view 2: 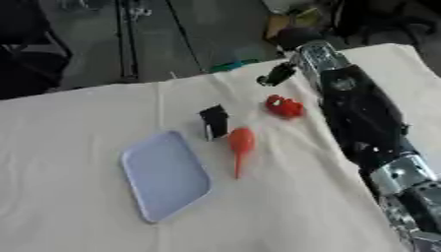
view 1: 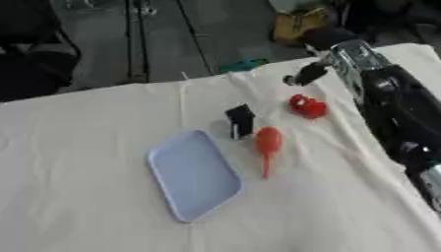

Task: Pick up objects on the table and place them in the box.

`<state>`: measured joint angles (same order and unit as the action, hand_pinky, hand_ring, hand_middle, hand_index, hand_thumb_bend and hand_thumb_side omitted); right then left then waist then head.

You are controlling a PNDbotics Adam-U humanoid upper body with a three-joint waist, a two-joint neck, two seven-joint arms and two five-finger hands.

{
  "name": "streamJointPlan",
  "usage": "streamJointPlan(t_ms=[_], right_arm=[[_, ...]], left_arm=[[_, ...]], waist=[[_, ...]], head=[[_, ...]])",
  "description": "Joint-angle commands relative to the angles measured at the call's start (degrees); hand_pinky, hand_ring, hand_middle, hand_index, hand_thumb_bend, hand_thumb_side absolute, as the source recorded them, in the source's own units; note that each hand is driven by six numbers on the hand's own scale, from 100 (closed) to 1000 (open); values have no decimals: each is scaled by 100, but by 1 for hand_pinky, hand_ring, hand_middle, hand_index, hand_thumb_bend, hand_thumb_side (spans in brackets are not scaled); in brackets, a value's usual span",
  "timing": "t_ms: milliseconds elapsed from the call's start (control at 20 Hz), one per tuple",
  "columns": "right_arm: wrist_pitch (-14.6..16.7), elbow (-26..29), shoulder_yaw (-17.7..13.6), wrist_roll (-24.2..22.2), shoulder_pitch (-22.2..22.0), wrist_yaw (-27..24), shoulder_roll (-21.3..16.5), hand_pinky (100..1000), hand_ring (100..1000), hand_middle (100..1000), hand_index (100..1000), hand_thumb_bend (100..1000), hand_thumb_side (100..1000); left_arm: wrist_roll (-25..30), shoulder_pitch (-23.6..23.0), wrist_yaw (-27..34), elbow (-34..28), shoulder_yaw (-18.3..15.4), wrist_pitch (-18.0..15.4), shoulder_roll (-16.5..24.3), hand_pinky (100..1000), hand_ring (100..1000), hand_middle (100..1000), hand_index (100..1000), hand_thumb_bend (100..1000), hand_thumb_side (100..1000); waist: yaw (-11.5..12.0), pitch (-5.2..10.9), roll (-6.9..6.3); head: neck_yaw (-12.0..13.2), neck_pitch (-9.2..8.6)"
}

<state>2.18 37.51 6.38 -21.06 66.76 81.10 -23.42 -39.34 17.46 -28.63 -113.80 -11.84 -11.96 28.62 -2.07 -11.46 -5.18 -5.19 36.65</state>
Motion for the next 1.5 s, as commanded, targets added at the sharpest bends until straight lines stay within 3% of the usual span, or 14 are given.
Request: streamJointPlan(t_ms=[50, 400, 550, 1050, 1250, 1500], right_arm=[[7, 49, -20, -220, 61, -18, -236, 995, 1000, 902, 980, 556, 598], [20, 65, -10, -197, -65, 2, -291, 994, 1000, 897, 965, 562, 645], [-5, 57, -2, -109, -129, -16, -285, 991, 1000, 874, 945, 563, 704], [28, 60, 80, -167, -177, -82, -249, 987, 1000, 858, 929, 529, 701], [-65, 179, 134, 26, -224, -33, -253, 954, 957, 751, 841, 499, 744], [-167, 397, 250, 245, -325, -228, -291, 939, 939, 753, 859, 467, 765]], left_arm=[[4, 10, 14, -79, -48, 20, 106, 805, 871, 863, 778, 100, 864], [22, 7, 13, -79, -49, 24, 86, 806, 870, 863, 778, 100, 861], [38, 14, 18, -79, -48, 29, 73, 806, 868, 861, 777, 100, 860], [69, 28, 31, -79, -53, 39, 73, 806, 864, 857, 777, 100, 858], [83, 35, 34, -79, -56, 51, 61, 805, 861, 851, 774, 100, 856], [97, 35, 33, -79, -58, 63, 54, 805, 858, 847, 771, 100, 854]], waist=[[-11, 78, 17], [-51, 69, 15], [-55, 59, 9], [-58, 61, 16], [-65, 55, 19], [-62, 49, 20]], head=[[24, -5], [15, -10], [16, -12], [3, -21], [9, -37], [24, -39]])
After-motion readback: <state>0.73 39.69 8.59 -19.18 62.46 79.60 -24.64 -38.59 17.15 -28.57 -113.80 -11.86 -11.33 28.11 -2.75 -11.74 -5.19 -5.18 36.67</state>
